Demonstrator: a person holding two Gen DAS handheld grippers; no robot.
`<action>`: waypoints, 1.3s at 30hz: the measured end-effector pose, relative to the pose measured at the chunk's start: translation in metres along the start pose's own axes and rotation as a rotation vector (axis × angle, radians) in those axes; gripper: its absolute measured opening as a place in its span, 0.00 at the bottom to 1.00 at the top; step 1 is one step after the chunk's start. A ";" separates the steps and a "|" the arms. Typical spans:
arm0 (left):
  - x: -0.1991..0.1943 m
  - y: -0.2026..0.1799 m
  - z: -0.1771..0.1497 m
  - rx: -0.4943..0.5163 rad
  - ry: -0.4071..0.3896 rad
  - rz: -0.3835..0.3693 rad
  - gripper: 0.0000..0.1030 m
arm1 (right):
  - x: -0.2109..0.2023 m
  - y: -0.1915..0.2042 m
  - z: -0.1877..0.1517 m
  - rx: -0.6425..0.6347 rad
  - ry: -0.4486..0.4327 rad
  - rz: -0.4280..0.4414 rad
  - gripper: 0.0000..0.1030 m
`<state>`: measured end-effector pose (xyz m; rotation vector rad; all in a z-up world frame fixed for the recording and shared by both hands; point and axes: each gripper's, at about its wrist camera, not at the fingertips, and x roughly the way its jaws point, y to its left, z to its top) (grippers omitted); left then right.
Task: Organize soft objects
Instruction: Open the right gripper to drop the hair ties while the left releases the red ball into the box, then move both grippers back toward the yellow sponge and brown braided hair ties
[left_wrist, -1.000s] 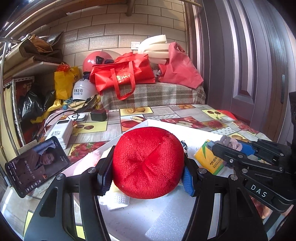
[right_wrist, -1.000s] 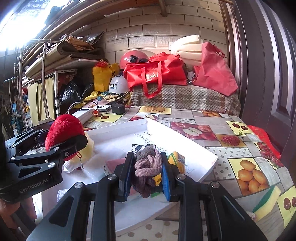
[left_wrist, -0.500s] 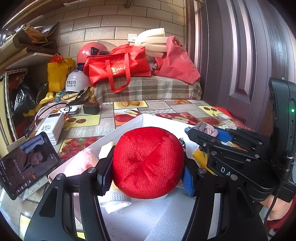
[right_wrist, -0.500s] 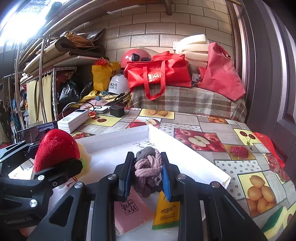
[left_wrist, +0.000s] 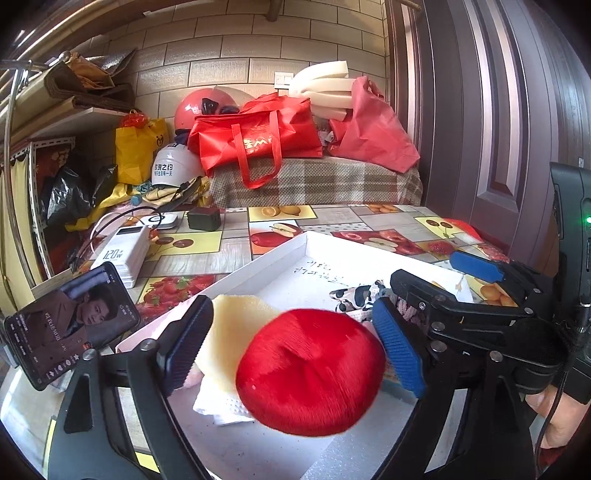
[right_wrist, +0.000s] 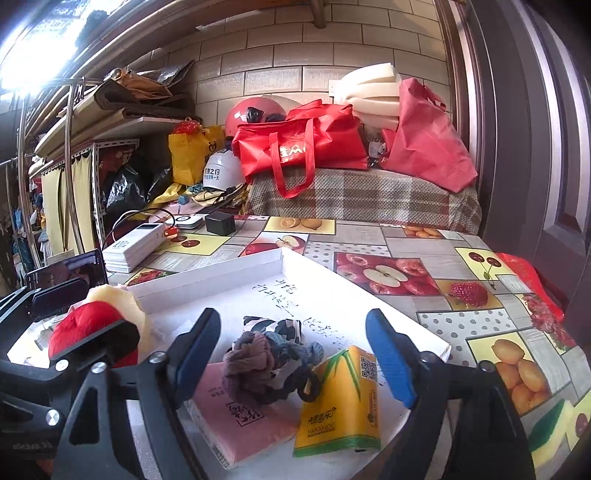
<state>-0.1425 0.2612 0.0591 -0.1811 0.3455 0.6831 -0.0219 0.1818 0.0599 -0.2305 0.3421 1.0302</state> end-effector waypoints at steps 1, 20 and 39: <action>-0.001 0.001 0.000 -0.002 -0.006 0.013 1.00 | -0.001 -0.003 0.000 0.013 -0.003 0.000 0.86; -0.011 0.004 -0.001 -0.014 -0.071 0.059 1.00 | -0.008 0.001 0.000 -0.005 -0.045 -0.023 0.87; -0.015 0.013 -0.002 -0.058 -0.095 0.083 1.00 | -0.017 0.001 -0.001 0.001 -0.081 -0.033 0.87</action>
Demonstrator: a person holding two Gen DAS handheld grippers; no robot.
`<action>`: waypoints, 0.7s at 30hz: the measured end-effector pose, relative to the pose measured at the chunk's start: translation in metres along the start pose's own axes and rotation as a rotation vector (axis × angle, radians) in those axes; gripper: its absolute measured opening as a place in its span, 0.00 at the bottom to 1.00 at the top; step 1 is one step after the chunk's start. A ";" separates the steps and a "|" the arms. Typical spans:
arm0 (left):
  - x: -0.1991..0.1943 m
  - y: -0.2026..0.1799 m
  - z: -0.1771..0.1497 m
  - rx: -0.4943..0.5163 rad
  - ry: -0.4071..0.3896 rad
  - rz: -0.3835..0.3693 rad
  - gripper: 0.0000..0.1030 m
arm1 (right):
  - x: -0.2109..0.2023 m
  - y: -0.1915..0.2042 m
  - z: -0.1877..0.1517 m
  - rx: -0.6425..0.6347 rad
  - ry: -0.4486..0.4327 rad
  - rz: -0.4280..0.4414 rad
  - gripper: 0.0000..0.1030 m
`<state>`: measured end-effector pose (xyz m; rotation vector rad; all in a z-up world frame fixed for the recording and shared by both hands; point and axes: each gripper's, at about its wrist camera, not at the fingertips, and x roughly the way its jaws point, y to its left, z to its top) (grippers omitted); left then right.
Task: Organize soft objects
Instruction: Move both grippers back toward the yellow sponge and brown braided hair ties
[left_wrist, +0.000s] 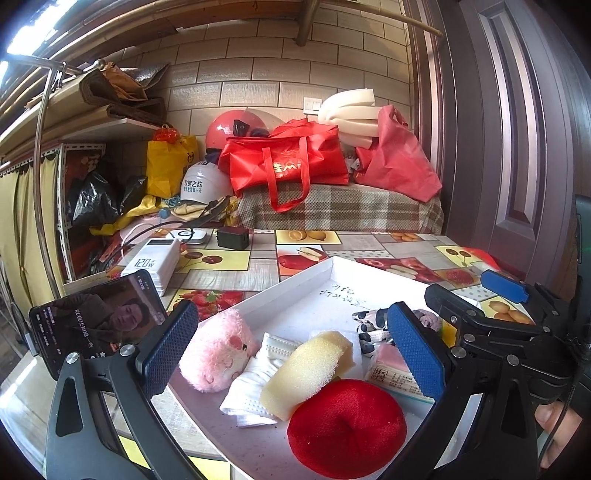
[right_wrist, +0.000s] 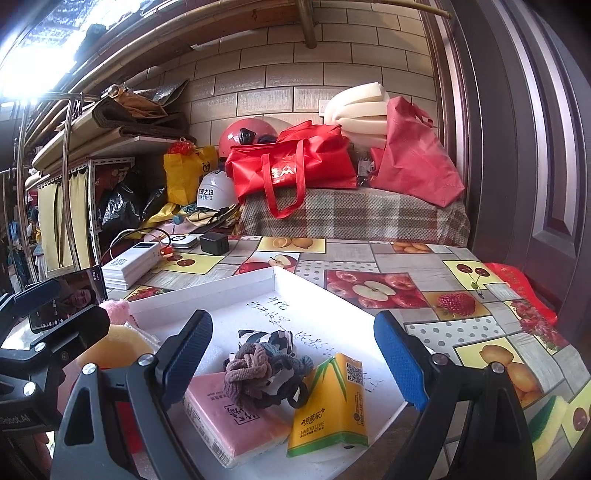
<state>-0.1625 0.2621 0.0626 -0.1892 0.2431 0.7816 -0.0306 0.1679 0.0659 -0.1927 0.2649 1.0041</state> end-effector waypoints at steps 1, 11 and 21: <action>0.000 0.000 0.000 0.001 -0.001 0.005 1.00 | -0.001 0.000 0.000 0.001 -0.001 0.001 0.87; -0.006 -0.003 -0.002 0.011 -0.004 0.042 1.00 | -0.014 -0.001 -0.005 0.003 -0.006 0.007 0.87; -0.030 -0.020 -0.010 0.035 -0.010 0.019 1.00 | -0.041 -0.013 -0.016 0.034 0.006 0.044 0.87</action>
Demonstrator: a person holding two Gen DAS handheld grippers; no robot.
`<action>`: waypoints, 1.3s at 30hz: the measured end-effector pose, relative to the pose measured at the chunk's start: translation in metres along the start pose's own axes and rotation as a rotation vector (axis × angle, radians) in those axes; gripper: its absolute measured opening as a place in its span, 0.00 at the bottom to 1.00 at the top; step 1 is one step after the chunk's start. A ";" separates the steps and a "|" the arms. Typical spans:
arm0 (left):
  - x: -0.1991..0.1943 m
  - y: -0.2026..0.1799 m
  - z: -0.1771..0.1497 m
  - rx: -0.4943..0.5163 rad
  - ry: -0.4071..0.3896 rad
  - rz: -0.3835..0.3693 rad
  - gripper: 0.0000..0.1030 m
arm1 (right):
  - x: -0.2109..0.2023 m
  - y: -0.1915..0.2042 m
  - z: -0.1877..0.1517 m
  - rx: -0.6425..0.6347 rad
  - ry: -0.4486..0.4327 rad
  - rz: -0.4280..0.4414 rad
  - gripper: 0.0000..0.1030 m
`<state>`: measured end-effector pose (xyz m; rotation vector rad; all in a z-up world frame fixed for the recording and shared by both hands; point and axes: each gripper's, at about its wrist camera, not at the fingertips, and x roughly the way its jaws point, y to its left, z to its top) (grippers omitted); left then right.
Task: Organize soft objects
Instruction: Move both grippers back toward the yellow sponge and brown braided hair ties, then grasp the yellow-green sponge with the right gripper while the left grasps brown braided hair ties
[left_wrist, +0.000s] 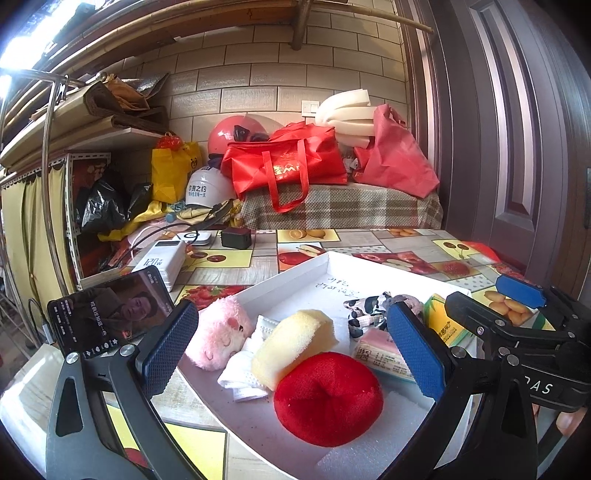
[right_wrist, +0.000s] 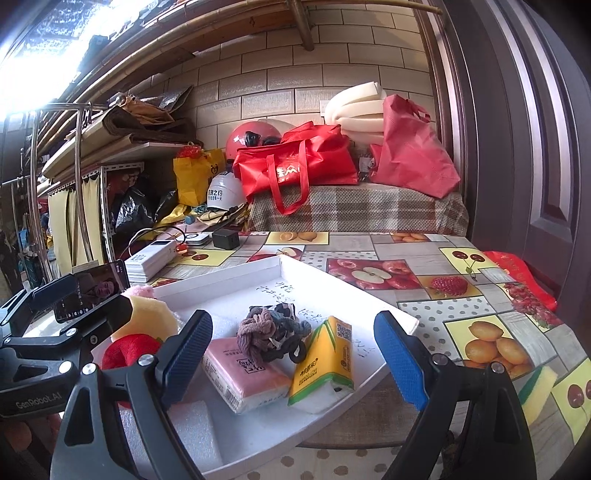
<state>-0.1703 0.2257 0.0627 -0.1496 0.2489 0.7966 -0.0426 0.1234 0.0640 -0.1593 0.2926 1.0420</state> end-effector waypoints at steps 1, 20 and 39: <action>-0.003 -0.003 -0.001 0.002 -0.001 -0.011 1.00 | -0.006 -0.002 -0.001 0.004 -0.009 -0.005 0.87; -0.020 -0.042 -0.007 0.079 0.011 -0.108 1.00 | -0.091 -0.149 -0.026 0.159 -0.009 -0.295 0.87; -0.021 -0.122 -0.015 0.231 0.140 -0.376 1.00 | -0.053 -0.194 -0.033 0.194 0.265 -0.197 0.87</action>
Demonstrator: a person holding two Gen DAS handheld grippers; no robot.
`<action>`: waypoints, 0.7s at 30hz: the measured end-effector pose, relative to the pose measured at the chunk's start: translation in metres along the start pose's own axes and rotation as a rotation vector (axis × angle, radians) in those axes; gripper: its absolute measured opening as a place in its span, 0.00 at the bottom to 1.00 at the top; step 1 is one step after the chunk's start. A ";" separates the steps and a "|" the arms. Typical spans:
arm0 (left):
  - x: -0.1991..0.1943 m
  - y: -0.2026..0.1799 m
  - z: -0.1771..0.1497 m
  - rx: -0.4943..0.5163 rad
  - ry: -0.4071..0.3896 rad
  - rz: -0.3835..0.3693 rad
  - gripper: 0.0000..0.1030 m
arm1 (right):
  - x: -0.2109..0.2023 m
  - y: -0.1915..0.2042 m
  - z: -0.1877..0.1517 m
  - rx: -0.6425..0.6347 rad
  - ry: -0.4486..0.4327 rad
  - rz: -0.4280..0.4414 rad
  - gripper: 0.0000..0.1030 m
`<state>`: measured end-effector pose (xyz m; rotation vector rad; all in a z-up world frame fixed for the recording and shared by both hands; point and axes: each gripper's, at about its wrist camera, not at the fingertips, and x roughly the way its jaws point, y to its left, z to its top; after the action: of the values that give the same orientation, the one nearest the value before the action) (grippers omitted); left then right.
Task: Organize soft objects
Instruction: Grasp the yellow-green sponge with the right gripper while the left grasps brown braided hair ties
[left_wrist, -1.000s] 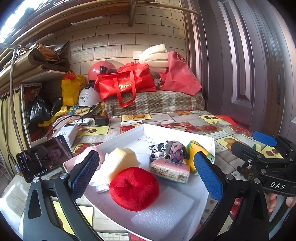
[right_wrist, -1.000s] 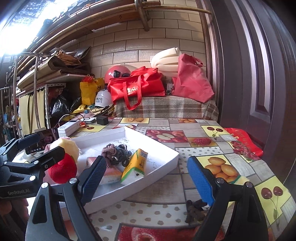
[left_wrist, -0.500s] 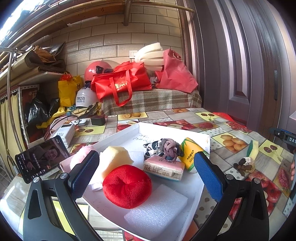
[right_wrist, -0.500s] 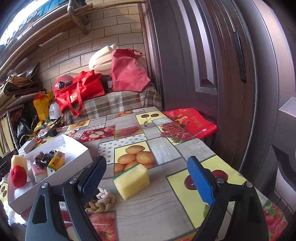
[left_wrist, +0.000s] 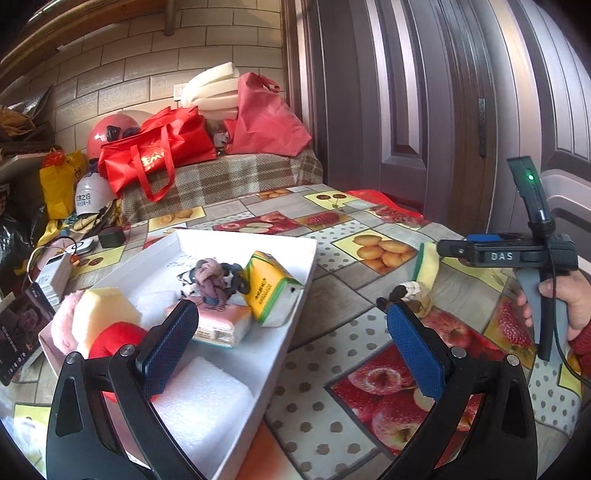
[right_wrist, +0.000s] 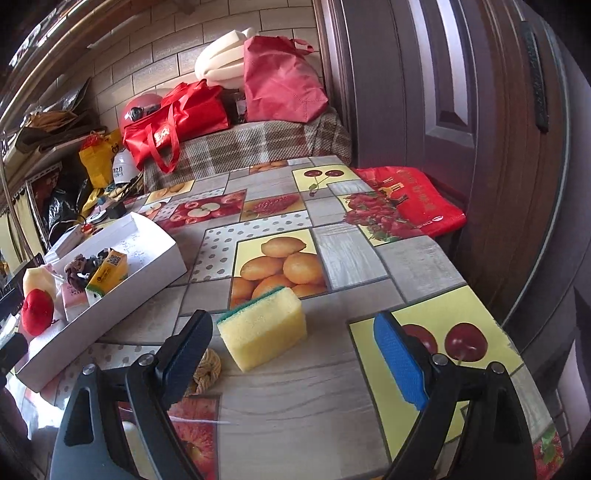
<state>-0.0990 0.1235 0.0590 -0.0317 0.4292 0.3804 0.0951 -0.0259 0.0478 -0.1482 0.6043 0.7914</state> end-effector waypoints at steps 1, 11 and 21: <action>0.005 -0.010 0.001 0.021 0.022 -0.007 1.00 | 0.009 0.004 0.003 0.001 0.024 0.004 0.87; 0.066 -0.080 0.007 0.198 0.258 -0.136 0.99 | 0.045 0.007 0.002 0.039 0.188 0.046 0.48; 0.136 -0.103 0.018 0.190 0.417 -0.187 0.86 | 0.034 -0.042 -0.002 0.316 0.109 0.220 0.47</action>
<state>0.0600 0.0780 0.0144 0.0346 0.8661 0.1444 0.1422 -0.0353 0.0234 0.1693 0.8506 0.8923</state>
